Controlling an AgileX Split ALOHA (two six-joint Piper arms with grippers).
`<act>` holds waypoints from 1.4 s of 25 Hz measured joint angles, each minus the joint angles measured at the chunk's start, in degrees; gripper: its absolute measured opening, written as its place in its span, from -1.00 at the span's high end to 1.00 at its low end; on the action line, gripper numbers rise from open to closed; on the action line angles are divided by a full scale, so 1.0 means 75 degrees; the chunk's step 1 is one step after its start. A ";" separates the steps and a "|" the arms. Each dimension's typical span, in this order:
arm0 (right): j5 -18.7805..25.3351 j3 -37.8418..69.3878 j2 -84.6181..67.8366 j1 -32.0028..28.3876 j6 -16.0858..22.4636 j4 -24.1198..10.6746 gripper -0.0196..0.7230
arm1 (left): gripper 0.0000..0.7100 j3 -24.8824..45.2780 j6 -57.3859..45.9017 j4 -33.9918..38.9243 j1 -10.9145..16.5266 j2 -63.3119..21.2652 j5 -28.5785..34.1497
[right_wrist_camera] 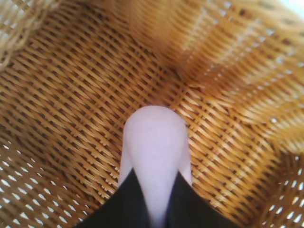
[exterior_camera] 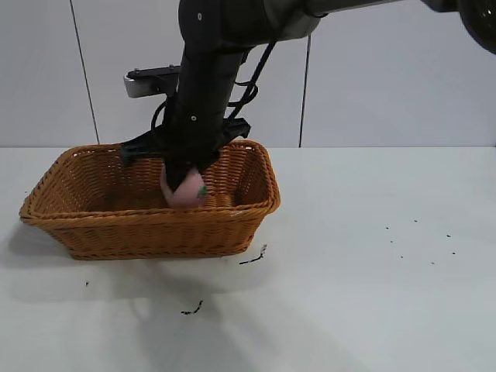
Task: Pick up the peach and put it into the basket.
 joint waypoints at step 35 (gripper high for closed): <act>0.2282 -0.2433 -0.0325 -0.4748 -0.0058 0.0221 -0.91 | -0.95 0.0000 0.0000 0.0000 0.0000 0.0000 0.0000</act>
